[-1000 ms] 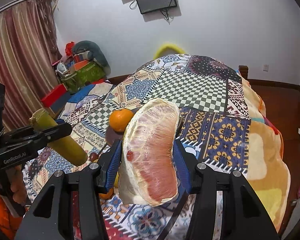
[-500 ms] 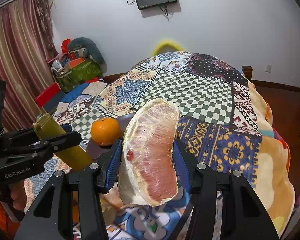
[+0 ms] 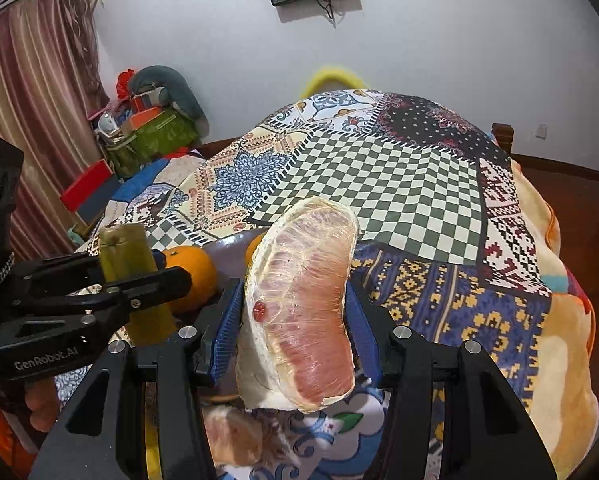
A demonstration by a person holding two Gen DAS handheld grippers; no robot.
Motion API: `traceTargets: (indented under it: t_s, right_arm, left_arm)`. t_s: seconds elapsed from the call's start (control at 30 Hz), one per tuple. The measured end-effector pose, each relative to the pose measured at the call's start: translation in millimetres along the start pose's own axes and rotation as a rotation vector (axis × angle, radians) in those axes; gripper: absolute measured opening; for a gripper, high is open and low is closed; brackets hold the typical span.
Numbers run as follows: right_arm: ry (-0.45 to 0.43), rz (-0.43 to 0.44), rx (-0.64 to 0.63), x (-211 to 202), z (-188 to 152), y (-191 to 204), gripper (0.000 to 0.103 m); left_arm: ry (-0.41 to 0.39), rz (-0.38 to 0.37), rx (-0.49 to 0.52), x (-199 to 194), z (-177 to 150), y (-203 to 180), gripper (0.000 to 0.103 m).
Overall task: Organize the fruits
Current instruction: 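Lift the pomelo segment and yellow cylinder and place both onto the plate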
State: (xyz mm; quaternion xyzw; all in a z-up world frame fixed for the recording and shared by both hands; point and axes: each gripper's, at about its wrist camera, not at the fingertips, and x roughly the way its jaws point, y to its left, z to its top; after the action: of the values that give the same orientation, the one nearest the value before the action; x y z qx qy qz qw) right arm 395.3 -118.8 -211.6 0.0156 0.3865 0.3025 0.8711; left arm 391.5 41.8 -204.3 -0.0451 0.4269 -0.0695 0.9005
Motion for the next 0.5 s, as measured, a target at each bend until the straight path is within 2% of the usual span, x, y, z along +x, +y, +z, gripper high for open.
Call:
traceTargets:
  t_s: [0.5]
  right_arm:
    - [0.070, 0.016, -0.003, 23.5, -2.8, -1.2, 0.048]
  left_arm:
    - [0.026, 0.031, -0.015, 26.6, 17.2, 8.8, 0.038]
